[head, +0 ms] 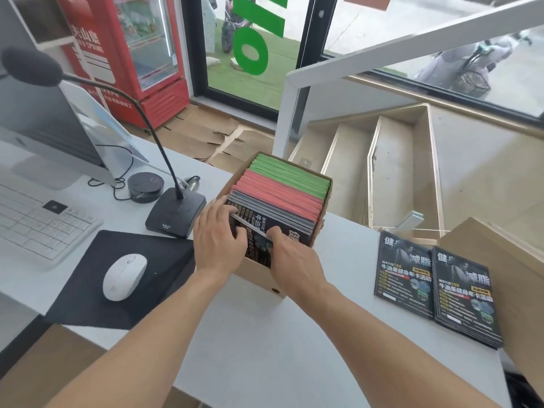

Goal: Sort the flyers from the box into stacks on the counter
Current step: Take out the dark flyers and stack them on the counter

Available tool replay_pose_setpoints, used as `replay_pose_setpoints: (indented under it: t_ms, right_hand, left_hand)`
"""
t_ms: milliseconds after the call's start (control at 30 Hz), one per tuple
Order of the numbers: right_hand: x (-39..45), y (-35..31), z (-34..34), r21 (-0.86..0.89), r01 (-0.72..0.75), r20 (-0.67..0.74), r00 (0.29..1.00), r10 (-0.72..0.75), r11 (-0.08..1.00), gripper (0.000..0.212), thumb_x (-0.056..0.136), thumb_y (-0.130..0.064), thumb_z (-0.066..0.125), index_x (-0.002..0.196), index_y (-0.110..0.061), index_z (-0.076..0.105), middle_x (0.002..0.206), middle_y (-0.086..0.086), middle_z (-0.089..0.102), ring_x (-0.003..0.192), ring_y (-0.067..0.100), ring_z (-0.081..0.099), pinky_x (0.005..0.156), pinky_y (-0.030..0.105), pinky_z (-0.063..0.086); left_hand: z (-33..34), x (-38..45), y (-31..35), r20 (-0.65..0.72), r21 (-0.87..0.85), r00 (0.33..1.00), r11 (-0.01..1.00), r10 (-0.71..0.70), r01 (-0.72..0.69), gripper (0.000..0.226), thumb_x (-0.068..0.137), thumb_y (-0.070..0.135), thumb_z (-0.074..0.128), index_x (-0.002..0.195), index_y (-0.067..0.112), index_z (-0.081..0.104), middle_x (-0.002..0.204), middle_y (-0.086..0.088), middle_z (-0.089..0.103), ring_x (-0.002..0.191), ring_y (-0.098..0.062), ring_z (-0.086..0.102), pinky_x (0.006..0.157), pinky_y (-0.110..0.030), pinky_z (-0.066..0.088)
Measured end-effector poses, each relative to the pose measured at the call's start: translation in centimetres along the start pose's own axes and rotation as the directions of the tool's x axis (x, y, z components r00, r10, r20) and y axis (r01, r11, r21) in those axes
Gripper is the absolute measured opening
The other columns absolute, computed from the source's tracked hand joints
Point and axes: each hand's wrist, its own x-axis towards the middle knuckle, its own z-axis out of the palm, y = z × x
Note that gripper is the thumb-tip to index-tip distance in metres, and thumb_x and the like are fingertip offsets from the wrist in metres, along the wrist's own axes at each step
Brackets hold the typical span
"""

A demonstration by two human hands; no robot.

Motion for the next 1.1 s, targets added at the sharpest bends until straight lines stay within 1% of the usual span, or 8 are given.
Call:
replay_pose_setpoints:
  t_ms: [167, 300, 400, 533, 600, 733, 900, 1100]
  right_hand:
    - [0.2, 0.3, -2.2, 0.036, -0.082, 0.012, 0.997, 0.081, 0.996, 0.038, 0.101, -0.016, 0.044, 0.137, -0.030, 0.046, 0.115, -0.005, 0.070, 0.094, 0.028, 0.066, 0.068, 0.036, 0.043]
    - [-1.3, 2.8, -5.5, 0.473, -0.217, -0.061, 0.959, 0.278, 0.854, 0.026, 0.105, -0.022, 0.048, 0.126, -0.034, 0.058, 0.105, -0.011, 0.073, 0.090, 0.018, 0.068, 0.074, 0.037, 0.056]
    - [-3.4, 5.1, -7.3, 0.825, -0.210, -0.012, 0.922, 0.387, 0.525, 0.022, 0.105, -0.016, 0.054, 0.118, -0.031, 0.061, 0.096, -0.018, 0.073, 0.092, 0.007, 0.070, 0.069, 0.029, 0.061]
    - [-7.2, 7.8, -7.9, 0.946, -0.230, 0.087, 0.858, 0.506, 0.228, 0.019, 0.104, -0.012, 0.054, 0.118, -0.022, 0.062, 0.099, -0.002, 0.077, 0.090, 0.018, 0.075, 0.070, 0.031, 0.061]
    - [-9.3, 9.4, -7.5, 0.952, -0.264, 0.145, 0.831, 0.537, 0.152, 0.019, 0.104, -0.013, 0.055, 0.120, -0.021, 0.061, 0.103, 0.002, 0.077, 0.094, 0.022, 0.074, 0.075, 0.035, 0.060]
    - [-13.1, 12.5, -7.1, 0.932, -0.357, 0.268, 0.797, 0.540, 0.064, 0.017, 0.101, -0.007, 0.058, 0.116, -0.013, 0.060, 0.109, 0.006, 0.076, 0.098, 0.024, 0.073, 0.082, 0.039, 0.058]
    - [-15.6, 14.8, -7.6, 0.971, -0.230, 0.147, 0.780, 0.608, 0.060, 0.025, 0.099, 0.000, 0.059, 0.119, -0.015, 0.059, 0.109, -0.001, 0.076, 0.104, 0.017, 0.072, 0.076, 0.024, 0.057]
    - [-16.7, 15.2, -6.2, 0.978, -0.166, 0.042, 0.748, 0.663, 0.126, 0.031, 0.099, 0.003, 0.057, 0.125, -0.013, 0.057, 0.116, 0.005, 0.073, 0.110, 0.027, 0.069, 0.084, 0.052, 0.060]
  left_hand:
    - [-0.8, 0.3, 0.5, -0.005, -0.176, 0.996, 0.980, -0.090, 0.088, 0.065, 0.089, 0.021, 0.071, 0.146, 0.023, 0.039, 0.164, -0.001, 0.030, 0.150, -0.020, 0.029, 0.122, -0.044, 0.024]
    - [-2.8, 0.7, 2.6, 0.062, -0.553, 0.951, 0.783, -0.303, 0.285, 0.102, 0.087, 0.041, 0.078, 0.161, 0.029, 0.008, 0.166, 0.009, 0.025, 0.151, -0.011, 0.024, 0.124, -0.042, 0.023]
    - [-4.2, 0.4, 6.8, 0.187, -0.599, 0.938, 0.723, -0.293, 0.345, 0.092, 0.088, 0.043, 0.075, 0.159, 0.029, 0.018, 0.142, 0.018, 0.049, 0.130, -0.004, 0.046, 0.108, -0.028, 0.036]
    - [-2.8, -0.4, 11.6, 0.544, -0.769, 0.824, 0.300, -0.159, 0.565, 0.058, 0.091, 0.027, 0.075, 0.142, 0.023, 0.047, 0.119, -0.002, 0.073, 0.104, -0.018, 0.071, 0.087, -0.038, 0.056]
    - [-1.6, -1.3, 13.7, 0.669, -0.717, 0.738, 0.189, -0.083, 0.671, 0.032, 0.094, 0.021, 0.069, 0.125, 0.014, 0.062, 0.110, -0.013, 0.075, 0.093, -0.026, 0.073, 0.084, -0.044, 0.057]
    - [0.9, -4.1, 16.2, 0.722, -0.665, 0.690, 0.232, -0.042, 0.710, 0.028, 0.094, 0.012, 0.069, 0.121, 0.008, 0.062, 0.109, -0.014, 0.076, 0.092, -0.027, 0.073, 0.086, -0.044, 0.058]
    - [3.4, -8.0, 17.9, 0.682, -0.665, 0.721, 0.513, 0.123, 0.542, 0.034, 0.091, 0.009, 0.074, 0.120, 0.022, 0.060, 0.101, -0.001, 0.079, 0.098, -0.019, 0.074, 0.089, -0.037, 0.055]
    - [5.3, -10.5, 18.4, 0.687, -0.692, 0.705, 0.451, 0.174, 0.563, 0.026, 0.094, 0.002, 0.067, 0.116, 0.016, 0.068, 0.111, -0.006, 0.077, 0.102, -0.018, 0.070, 0.093, -0.035, 0.053]
